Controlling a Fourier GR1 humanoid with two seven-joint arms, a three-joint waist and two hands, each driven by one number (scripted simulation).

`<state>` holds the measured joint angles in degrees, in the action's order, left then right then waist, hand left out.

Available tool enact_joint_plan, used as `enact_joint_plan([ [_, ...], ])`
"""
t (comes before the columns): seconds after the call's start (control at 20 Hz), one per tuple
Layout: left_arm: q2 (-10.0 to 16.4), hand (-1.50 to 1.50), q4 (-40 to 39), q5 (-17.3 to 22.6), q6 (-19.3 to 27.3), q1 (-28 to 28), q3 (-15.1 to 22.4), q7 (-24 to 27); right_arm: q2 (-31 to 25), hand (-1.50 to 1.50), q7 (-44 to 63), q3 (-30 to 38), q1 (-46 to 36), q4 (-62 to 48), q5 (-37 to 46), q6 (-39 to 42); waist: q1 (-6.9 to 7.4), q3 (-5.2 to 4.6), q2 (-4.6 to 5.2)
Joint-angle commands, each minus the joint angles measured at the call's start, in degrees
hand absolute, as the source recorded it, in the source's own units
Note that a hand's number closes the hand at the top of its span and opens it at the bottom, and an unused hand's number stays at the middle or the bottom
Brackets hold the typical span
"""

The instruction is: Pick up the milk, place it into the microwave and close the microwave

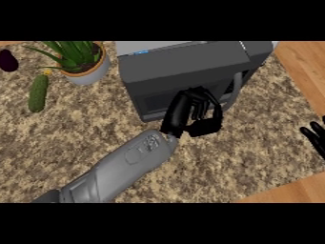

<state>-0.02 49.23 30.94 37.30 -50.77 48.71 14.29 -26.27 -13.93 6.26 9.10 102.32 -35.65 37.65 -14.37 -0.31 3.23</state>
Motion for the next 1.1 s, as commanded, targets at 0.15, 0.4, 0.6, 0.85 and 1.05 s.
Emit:
enact_joint_plan([
  [0.15,0.0,1.50,-4.7,5.8,-0.7,-4.4,-4.1,3.8,-1.3,-1.50,2.3,0.4,-1.2,1.7,-2.6,-1.0,-0.40,-0.04,0.48],
  [0.4,0.0,1.50,-6.4,8.6,-1.9,-5.5,-4.4,5.6,-2.3,-1.50,3.4,1.4,-1.3,1.2,-4.5,-1.5,-0.58,0.08,0.94],
  [0.6,0.0,1.50,-6.6,11.9,-2.7,-5.2,-4.9,6.2,-2.5,-1.50,3.5,2.1,-1.9,1.9,-5.9,-1.9,-1.25,0.09,1.05],
  [0.85,0.0,1.50,-8.0,15.1,-2.1,-4.6,-6.3,6.9,-3.3,-1.50,4.1,2.4,-1.8,2.3,-7.5,-1.4,-1.25,0.12,1.20],
  [1.05,0.0,1.50,-8.2,15.6,-0.6,-4.8,-5.6,9.2,-3.8,-1.50,4.4,2.1,-2.4,2.9,-8.5,-0.6,-1.41,0.18,1.55],
])
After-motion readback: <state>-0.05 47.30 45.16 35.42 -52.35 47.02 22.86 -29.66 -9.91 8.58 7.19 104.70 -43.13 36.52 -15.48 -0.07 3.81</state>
